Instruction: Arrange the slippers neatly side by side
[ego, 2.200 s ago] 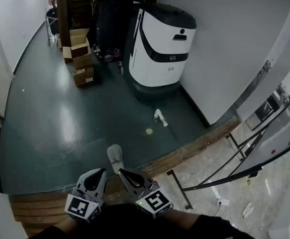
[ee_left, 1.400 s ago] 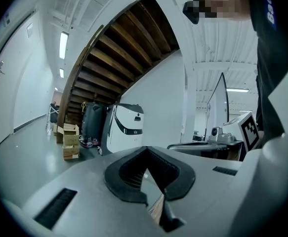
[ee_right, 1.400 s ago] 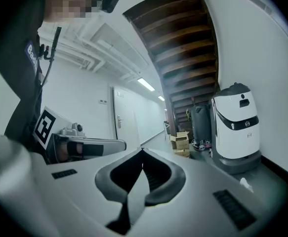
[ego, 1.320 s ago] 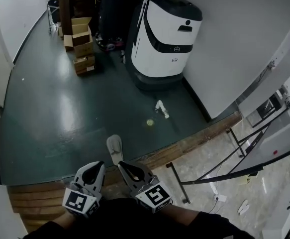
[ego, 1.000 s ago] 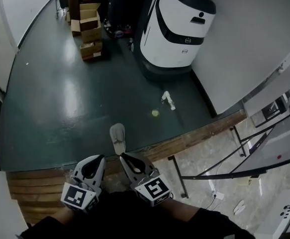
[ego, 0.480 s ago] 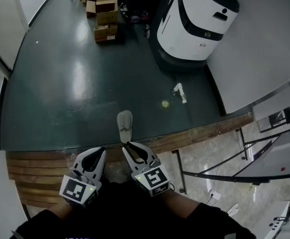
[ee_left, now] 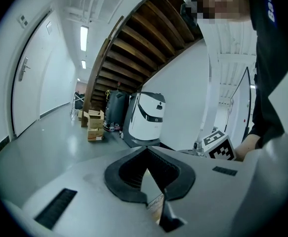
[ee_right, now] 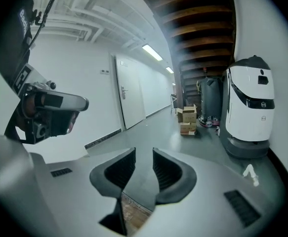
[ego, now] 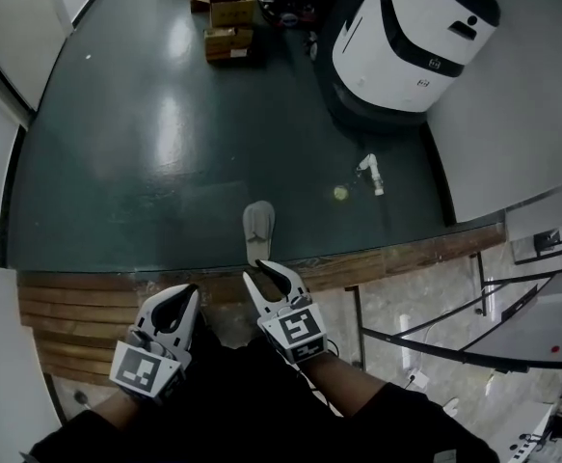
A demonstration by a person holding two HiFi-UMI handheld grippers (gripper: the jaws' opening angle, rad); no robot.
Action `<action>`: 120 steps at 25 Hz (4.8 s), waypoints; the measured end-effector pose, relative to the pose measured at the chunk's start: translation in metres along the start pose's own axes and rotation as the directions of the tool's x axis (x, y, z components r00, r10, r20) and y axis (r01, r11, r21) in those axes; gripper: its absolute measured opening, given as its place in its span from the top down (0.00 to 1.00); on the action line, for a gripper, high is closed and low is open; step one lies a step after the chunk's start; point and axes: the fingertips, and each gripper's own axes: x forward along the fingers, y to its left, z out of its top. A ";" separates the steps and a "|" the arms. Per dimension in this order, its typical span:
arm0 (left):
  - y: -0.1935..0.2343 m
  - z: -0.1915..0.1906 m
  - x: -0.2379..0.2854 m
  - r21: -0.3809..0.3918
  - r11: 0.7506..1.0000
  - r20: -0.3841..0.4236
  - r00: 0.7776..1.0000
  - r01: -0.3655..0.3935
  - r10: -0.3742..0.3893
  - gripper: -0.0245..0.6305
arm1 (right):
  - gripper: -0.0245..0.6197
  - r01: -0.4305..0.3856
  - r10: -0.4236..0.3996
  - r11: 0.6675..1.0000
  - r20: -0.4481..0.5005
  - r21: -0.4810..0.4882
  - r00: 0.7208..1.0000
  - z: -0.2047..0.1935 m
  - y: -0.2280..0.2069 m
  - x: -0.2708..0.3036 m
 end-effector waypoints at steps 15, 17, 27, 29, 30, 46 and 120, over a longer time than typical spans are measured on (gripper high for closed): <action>0.059 -0.024 0.010 -0.043 0.996 -0.038 0.996 -0.081 0.079 0.96 | 0.69 0.095 -0.084 0.993 -0.141 0.071 0.986 -0.057 -0.060 0.089; 0.067 -0.028 0.016 -0.042 0.996 -0.037 0.996 -0.082 0.080 0.96 | 0.69 0.123 -0.111 0.991 -0.166 0.060 0.980 -0.067 -0.071 0.101; 0.110 -0.053 0.046 -0.054 0.994 -0.087 0.992 -0.098 0.093 0.96 | 0.69 0.186 -0.142 0.978 -0.354 0.095 0.924 -0.172 -0.109 0.169; 0.120 -0.061 0.053 -0.055 0.993 -0.100 0.990 -0.103 0.097 0.96 | 0.69 0.209 -0.155 0.973 -0.391 0.098 0.907 -0.196 -0.121 0.181; 0.125 -0.065 0.056 -0.057 0.993 -0.102 0.990 -0.106 0.100 0.96 | 0.69 0.222 -0.162 0.970 -0.408 0.103 0.899 -0.207 -0.126 0.186; 0.182 -0.123 0.114 -0.031 0.992 -0.141 0.983 -0.124 0.118 0.96 | 0.69 0.307 -0.193 0.943 -0.545 0.126 0.816 -0.315 -0.158 0.251; 0.111 -0.174 0.218 0.066 0.997 -0.219 0.975 -0.029 0.043 0.96 | 0.67 0.516 -0.269 0.819 -0.627 0.250 0.731 -0.445 -0.258 0.127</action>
